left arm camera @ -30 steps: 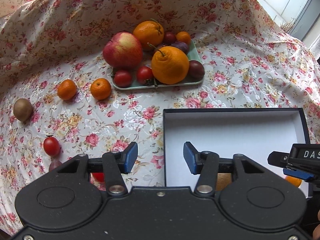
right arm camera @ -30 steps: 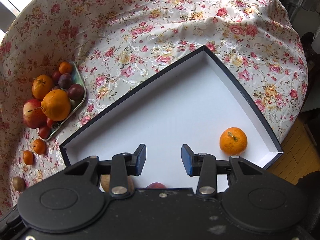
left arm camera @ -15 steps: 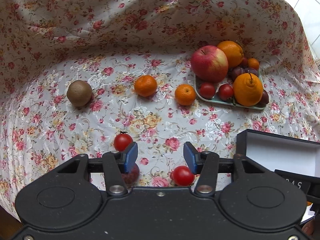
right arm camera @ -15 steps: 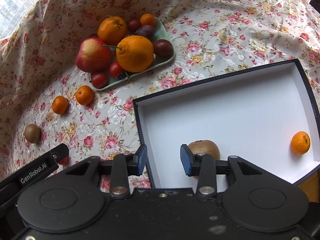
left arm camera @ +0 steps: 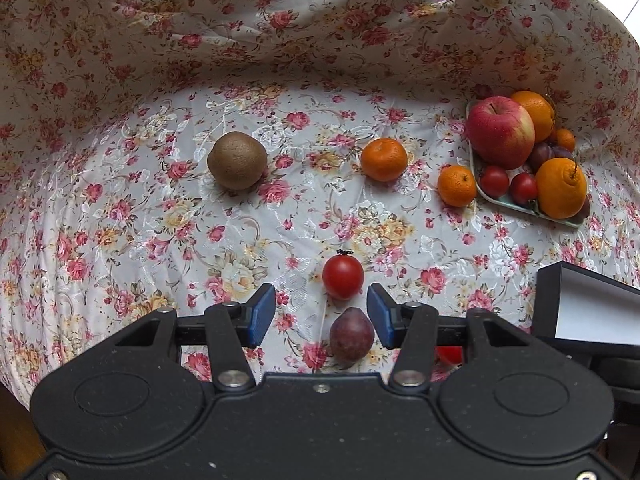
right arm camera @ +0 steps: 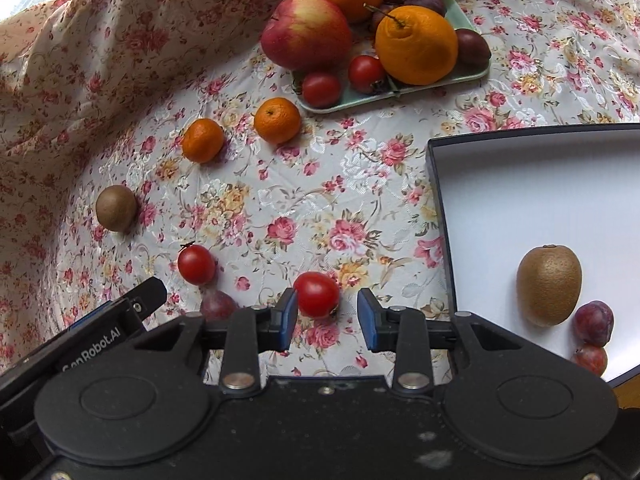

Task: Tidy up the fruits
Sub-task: 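Move the right tool to a red tomato while the left tool heads toward a brown kiwi, then close the right tool on the red tomato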

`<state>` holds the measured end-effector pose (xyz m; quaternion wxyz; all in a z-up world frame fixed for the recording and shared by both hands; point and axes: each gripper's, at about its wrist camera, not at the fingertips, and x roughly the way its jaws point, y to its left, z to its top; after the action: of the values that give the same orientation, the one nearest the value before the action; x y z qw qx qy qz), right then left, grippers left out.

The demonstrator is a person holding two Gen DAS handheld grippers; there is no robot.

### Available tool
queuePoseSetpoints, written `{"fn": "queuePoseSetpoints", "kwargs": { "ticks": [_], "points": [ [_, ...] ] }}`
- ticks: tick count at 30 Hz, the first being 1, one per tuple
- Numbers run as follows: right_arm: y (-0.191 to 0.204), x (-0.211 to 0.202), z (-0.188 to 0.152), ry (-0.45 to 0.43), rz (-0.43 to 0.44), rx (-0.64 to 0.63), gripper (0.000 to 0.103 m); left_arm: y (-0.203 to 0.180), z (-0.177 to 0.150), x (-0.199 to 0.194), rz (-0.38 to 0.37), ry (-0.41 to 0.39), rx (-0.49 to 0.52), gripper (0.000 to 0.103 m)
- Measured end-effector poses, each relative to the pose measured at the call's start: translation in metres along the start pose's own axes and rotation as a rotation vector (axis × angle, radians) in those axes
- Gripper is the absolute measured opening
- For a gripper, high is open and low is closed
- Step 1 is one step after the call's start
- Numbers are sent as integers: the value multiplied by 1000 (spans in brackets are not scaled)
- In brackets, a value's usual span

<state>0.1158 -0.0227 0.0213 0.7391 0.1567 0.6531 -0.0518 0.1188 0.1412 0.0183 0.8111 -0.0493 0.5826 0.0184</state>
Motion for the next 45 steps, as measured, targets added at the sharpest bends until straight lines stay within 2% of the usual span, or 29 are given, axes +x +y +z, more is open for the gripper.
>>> {"fn": "queuePoseSetpoints", "kwargs": {
  "ticks": [6, 14, 20, 26, 32, 39, 41, 45],
  "points": [
    [15, 12, -2, 8, 6, 2, 32, 21, 3, 4, 4, 18, -34, 57],
    [22, 34, -2, 5, -99, 56, 32, 33, 1, 4, -7, 24, -27, 57],
    [26, 45, -2, -49, -197, 102, 33, 39, 0, 8, 4, 34, -17, 57],
    [22, 58, -2, -14, -181, 163, 39, 43, -1, 6, -10, 34, -16, 57],
    [21, 62, -4, 11, -170, 185, 39, 44, -1, 8, -19, 48, -22, 57],
    [19, 58, -6, 46, -71, 196, 38, 40, -1, 10, -27, 52, -17, 57],
    [21, 53, -5, 35, -34, 189, 38, 38, -1, 11, -27, 56, -11, 57],
    [26, 40, -4, -8, -16, 146, 38, 33, -2, 14, -27, 65, -4, 57]
  ]
}}
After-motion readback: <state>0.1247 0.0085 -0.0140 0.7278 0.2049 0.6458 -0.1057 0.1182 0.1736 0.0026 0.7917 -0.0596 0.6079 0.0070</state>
